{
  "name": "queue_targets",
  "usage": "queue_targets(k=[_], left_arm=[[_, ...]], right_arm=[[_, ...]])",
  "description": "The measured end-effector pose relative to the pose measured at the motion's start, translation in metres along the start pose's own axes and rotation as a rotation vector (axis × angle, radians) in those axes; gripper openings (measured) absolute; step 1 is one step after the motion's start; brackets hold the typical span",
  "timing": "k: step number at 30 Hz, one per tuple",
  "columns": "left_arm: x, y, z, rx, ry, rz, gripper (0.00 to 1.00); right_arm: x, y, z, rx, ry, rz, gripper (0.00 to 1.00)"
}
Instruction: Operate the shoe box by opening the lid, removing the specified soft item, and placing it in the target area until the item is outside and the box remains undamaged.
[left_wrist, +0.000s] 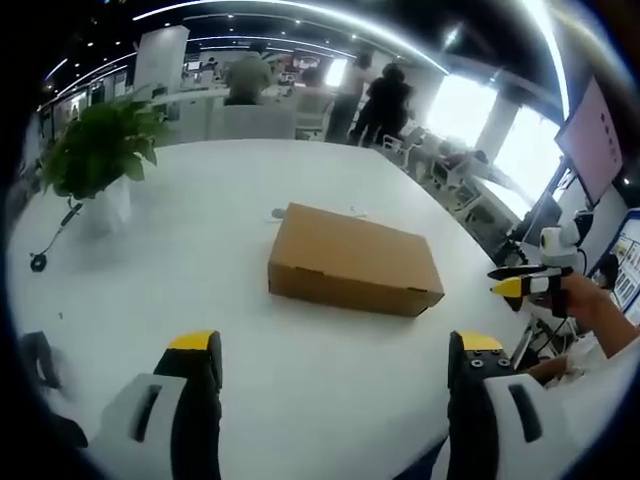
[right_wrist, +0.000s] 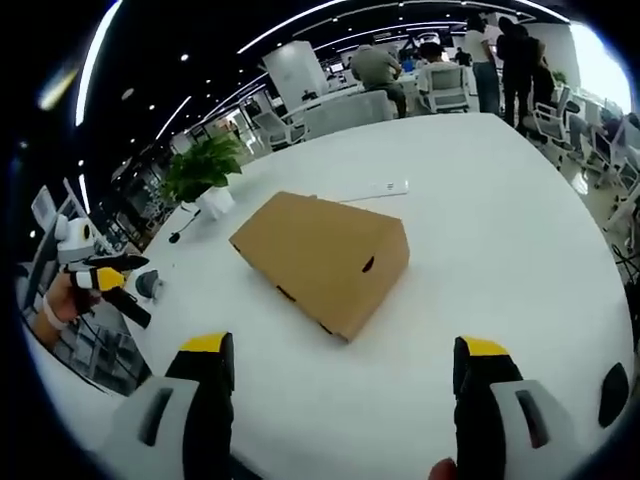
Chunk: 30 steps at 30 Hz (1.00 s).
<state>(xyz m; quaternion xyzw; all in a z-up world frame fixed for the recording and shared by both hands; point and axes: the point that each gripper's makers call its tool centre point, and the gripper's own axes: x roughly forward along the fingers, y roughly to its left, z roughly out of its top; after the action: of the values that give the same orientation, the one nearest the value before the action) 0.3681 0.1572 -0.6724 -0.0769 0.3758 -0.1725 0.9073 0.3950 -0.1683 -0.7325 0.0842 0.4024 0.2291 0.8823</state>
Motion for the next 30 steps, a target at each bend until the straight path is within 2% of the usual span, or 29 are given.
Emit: queue_targets(k=[3, 7, 13, 18, 24, 30], left_arm=[[0.001, -0.001, 0.001, -0.009, -0.001, -0.001, 0.96], [0.003, -0.006, 0.003, 0.001, -0.004, -0.001, 0.96], [0.003, -0.007, 0.004, -0.004, -0.007, 0.001, 0.96], [0.004, -0.009, 0.003, -0.007, 0.000, 0.003, 0.97], [0.004, -0.018, 0.007, 0.008, -0.006, -0.014, 0.99], [0.005, -0.027, 0.012, 0.000, -0.050, -0.039, 0.99]], right_arm=[[0.001, 0.001, 0.001, 0.007, -0.001, 0.002, 0.94], [0.009, -0.009, 0.004, 0.021, -0.007, 0.006, 0.93], [0.010, -0.006, 0.008, 0.055, -0.025, 0.021, 0.93], [0.017, -0.016, 0.007, 0.071, -0.016, 0.026, 0.93], [0.021, -0.016, 0.007, 0.090, -0.017, 0.034, 0.93], [0.026, -0.017, 0.011, 0.133, -0.036, 0.044, 0.92]])
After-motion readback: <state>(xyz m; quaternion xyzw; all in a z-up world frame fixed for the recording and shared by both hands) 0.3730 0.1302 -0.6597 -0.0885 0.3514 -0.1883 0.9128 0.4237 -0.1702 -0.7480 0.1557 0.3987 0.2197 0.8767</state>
